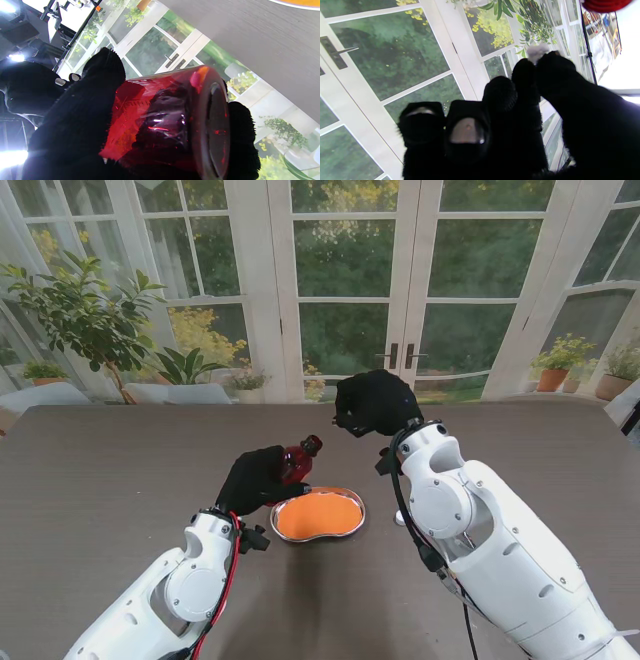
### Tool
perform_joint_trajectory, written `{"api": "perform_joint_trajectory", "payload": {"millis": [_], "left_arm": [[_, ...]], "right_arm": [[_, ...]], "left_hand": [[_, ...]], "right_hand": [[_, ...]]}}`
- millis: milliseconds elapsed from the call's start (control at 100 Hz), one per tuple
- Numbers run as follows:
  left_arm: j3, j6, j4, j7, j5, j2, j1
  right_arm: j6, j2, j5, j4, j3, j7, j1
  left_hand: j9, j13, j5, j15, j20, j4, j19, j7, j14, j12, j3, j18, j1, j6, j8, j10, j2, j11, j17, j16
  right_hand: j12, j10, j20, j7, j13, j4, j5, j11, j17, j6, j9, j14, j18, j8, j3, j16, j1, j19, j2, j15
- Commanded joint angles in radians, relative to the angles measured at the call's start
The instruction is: Collect the cotton balls from the tray into a sample bottle
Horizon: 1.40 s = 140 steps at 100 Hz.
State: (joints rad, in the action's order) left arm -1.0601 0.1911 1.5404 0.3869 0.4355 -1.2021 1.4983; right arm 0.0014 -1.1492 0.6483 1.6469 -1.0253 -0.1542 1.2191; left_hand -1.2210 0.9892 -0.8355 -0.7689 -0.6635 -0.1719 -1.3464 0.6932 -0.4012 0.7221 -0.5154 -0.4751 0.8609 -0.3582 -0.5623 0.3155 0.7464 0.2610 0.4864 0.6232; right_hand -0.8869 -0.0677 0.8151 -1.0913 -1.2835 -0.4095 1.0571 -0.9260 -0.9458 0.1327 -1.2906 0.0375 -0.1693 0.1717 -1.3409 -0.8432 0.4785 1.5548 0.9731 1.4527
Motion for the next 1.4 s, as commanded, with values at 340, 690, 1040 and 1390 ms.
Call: {"api": "perform_joint_trajectory", "payload": {"millis": [340, 690, 1040, 1390], "left_arm": [[0.027, 0.024, -0.032, 0.011, -0.023, -0.024, -0.037], [0.045, 0.029, -0.043, 0.019, -0.034, -0.031, -0.059], [0.052, 0.034, -0.054, 0.016, -0.039, -0.032, -0.069], [0.048, 0.025, -0.045, 0.008, -0.038, -0.029, -0.059]], "right_arm": [[-0.033, -0.012, -0.036, 0.052, 0.005, 0.0, 0.04], [-0.04, -0.012, -0.053, 0.055, 0.011, 0.004, 0.05], [-0.04, -0.01, -0.067, 0.07, 0.001, 0.018, 0.065], [-0.029, -0.01, -0.072, 0.087, -0.015, 0.02, 0.073]], "left_hand": [[-0.053, 0.025, -0.161, -0.012, 0.001, 0.026, 0.016, 0.148, -0.008, -0.001, -0.279, 0.028, 0.225, 0.242, -0.005, -0.089, -0.199, 0.025, -0.015, -0.004], [-0.053, 0.025, -0.162, -0.012, 0.002, 0.026, 0.017, 0.148, -0.008, -0.001, -0.278, 0.026, 0.224, 0.243, -0.005, -0.093, -0.198, 0.025, -0.015, -0.003], [-0.053, 0.026, -0.162, -0.013, 0.002, 0.025, 0.017, 0.149, -0.008, -0.002, -0.279, 0.025, 0.224, 0.242, -0.005, -0.081, -0.197, 0.025, -0.015, -0.003], [-0.053, 0.026, -0.161, -0.012, 0.002, 0.025, 0.017, 0.148, -0.011, -0.002, -0.28, 0.026, 0.225, 0.24, -0.005, -0.081, -0.198, 0.025, -0.014, -0.004]], "right_hand": [[-0.012, 0.012, 0.013, -0.026, -0.035, 0.027, 0.0, -0.027, -0.008, -0.046, -0.034, 0.025, -0.027, 0.032, -0.013, -0.013, 0.021, 0.066, -0.005, 0.044], [-0.015, 0.013, 0.015, -0.025, -0.035, 0.029, 0.0, -0.026, -0.008, -0.046, -0.033, 0.024, -0.026, 0.034, -0.012, -0.013, 0.022, 0.067, -0.009, 0.044], [-0.017, 0.015, 0.015, -0.024, -0.035, 0.03, -0.001, -0.025, -0.008, -0.05, -0.033, 0.023, -0.026, 0.036, -0.01, -0.012, 0.023, 0.067, -0.012, 0.043], [-0.018, 0.015, 0.015, -0.023, -0.035, 0.031, -0.003, -0.024, -0.008, -0.053, -0.032, 0.02, -0.026, 0.037, -0.009, -0.012, 0.024, 0.067, -0.014, 0.044]]}}
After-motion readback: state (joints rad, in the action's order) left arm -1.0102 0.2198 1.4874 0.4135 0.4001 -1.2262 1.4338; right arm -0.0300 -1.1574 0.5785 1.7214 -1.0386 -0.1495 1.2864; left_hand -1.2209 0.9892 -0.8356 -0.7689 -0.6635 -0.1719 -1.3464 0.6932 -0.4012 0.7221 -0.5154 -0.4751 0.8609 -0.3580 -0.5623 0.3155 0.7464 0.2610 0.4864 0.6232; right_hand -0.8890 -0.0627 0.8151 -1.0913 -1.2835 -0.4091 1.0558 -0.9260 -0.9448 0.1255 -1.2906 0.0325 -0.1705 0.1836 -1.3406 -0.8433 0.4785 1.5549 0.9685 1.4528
